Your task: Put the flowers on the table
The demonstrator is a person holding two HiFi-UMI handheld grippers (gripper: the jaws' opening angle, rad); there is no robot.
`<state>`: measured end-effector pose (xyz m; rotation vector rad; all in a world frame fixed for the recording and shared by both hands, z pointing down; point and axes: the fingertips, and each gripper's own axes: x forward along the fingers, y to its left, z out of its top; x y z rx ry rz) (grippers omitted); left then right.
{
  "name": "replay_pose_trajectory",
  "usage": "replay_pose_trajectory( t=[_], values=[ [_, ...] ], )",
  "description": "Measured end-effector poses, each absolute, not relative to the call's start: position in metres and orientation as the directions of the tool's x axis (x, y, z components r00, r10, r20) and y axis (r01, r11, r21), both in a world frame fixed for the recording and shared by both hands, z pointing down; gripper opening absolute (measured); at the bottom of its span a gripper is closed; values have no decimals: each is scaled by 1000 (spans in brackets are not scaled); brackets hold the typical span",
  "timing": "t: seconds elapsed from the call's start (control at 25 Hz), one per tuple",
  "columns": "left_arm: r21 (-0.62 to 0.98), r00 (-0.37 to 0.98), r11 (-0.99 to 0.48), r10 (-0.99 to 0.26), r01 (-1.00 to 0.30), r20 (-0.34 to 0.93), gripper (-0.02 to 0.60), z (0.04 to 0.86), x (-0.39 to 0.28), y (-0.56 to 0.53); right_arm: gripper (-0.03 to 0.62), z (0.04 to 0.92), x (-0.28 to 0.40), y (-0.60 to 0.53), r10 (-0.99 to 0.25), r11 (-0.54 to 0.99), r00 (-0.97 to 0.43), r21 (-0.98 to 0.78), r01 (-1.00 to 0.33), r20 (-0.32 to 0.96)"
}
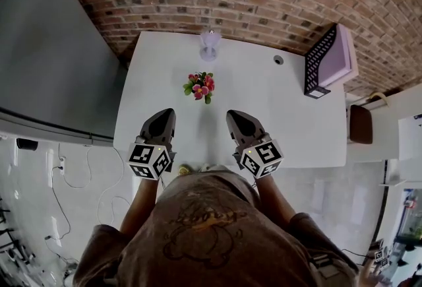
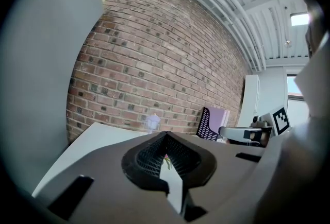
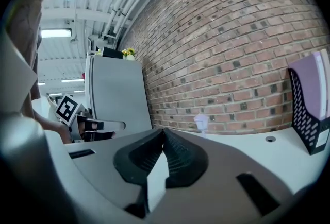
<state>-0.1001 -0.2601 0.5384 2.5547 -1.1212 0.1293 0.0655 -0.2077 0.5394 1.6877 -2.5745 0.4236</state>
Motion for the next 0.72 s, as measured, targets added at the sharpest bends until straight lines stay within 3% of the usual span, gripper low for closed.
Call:
replay_pose_trajectory(
  t=[0.72],
  values=[
    [257,662,-612,-713,-748,229,20,542,-110,-255,3,561,79,-204,-916,297,-335,-189,-936,221]
  ],
)
